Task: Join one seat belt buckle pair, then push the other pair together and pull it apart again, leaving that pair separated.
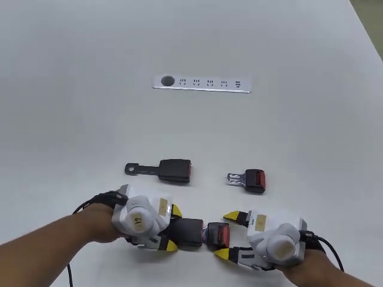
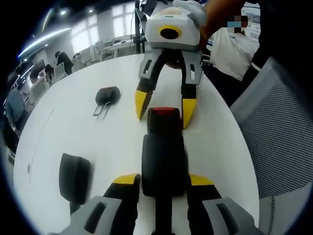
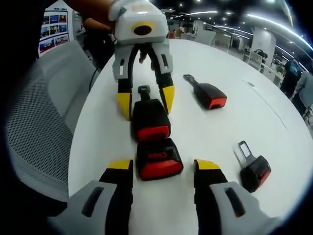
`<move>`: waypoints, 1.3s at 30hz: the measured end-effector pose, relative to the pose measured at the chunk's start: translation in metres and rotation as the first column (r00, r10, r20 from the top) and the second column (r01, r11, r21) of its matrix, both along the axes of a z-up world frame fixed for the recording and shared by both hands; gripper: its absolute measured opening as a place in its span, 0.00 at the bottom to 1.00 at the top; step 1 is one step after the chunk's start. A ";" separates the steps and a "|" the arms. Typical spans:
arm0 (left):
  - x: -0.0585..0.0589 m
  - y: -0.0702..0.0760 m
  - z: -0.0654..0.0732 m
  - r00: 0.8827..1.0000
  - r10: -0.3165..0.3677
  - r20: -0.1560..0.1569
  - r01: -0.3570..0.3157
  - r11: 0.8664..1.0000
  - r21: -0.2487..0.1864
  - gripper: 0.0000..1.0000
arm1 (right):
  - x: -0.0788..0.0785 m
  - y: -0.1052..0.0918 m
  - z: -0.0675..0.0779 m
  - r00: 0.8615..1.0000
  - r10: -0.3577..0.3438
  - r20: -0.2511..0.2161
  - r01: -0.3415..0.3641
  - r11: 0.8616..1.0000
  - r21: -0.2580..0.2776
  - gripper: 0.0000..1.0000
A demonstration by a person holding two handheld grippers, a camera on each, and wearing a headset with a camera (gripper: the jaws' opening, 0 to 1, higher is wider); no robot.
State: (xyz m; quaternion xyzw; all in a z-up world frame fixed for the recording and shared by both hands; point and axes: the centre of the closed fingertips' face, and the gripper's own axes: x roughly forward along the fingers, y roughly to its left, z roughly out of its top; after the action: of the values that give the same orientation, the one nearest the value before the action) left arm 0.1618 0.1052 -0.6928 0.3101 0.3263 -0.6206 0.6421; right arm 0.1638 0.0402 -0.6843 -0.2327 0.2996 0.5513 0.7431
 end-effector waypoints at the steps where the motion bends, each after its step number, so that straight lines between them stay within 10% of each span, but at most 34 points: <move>1: -0.001 0.001 0.001 1.000 0.012 -0.003 -0.012 1.000 -0.002 0.53 | 0.000 0.001 0.001 1.000 -0.011 -0.005 0.012 1.000 0.010 0.56; 5: 0.003 0.003 0.018 0.984 0.174 -0.044 -0.177 0.982 -0.060 0.74 | 0.007 -0.003 0.013 0.996 -0.092 -0.002 0.092 0.994 0.060 0.75; 12: 0.000 0.014 0.037 0.961 0.274 -0.046 -0.277 0.957 -0.091 0.90 | 0.004 -0.016 0.021 0.989 -0.149 -0.012 0.150 0.985 0.084 0.76; 24: 0.005 0.033 0.065 0.942 0.335 -0.009 -0.334 0.935 -0.117 0.96 | 0.009 -0.027 0.044 0.977 -0.211 0.008 0.209 0.970 0.124 0.82; 39: 0.054 0.056 0.091 0.936 0.346 0.060 -0.336 0.932 -0.136 0.96 | 0.049 -0.046 0.061 0.970 -0.241 0.026 0.236 0.964 0.122 0.87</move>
State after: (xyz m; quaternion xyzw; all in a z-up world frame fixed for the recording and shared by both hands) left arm 0.2156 0.1614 -0.6016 0.2340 0.3093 -0.5053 0.7709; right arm 0.2132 -0.0057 -0.6231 -0.1619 0.2771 0.4696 0.8225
